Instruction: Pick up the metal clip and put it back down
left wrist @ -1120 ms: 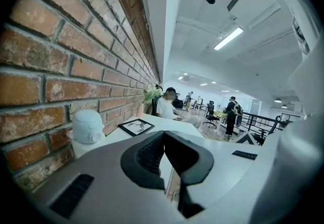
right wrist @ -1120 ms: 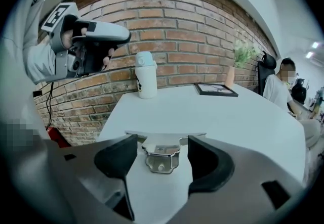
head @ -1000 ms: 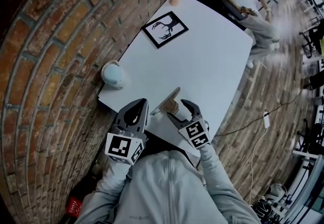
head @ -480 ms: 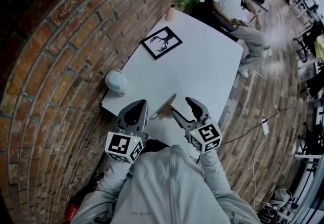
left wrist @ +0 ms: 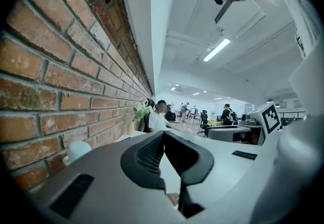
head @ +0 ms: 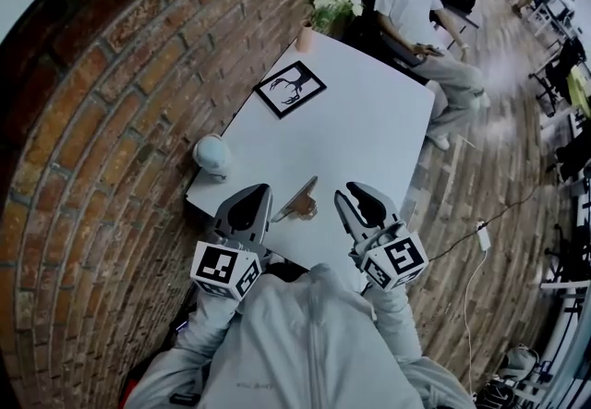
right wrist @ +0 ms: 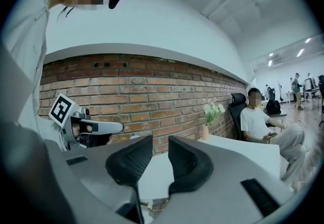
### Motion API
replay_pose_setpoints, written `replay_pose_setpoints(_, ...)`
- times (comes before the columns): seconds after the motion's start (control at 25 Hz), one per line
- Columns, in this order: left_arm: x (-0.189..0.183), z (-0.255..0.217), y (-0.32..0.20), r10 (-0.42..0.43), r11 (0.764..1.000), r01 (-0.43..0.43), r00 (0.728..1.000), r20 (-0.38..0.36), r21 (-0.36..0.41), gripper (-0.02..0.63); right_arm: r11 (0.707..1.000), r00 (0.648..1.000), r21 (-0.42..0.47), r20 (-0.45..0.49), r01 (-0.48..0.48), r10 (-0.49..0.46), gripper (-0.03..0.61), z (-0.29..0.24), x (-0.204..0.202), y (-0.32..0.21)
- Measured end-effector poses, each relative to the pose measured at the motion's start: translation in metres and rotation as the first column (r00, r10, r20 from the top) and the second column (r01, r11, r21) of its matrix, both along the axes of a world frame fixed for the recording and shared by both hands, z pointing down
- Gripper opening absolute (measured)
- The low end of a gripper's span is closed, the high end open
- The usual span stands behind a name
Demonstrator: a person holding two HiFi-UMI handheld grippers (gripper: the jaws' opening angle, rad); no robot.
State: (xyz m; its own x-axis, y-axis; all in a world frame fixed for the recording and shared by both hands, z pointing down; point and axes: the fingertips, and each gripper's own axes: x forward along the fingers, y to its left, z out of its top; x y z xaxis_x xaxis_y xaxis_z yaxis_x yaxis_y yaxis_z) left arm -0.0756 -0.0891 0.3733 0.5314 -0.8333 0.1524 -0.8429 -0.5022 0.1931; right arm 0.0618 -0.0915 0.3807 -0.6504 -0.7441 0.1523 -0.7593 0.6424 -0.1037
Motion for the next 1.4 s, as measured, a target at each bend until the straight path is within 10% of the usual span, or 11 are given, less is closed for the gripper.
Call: replay_pose_setpoints(1.4, -0.011, 0.016, 0.000, -0.021, 0.998, 0.021, 1.000, -0.002, -0.063, 0.028, 0.993, 0.993, 0.019, 0.006, -0.115, 0.115, 0.023, -0.002, 0.034, 0.003)
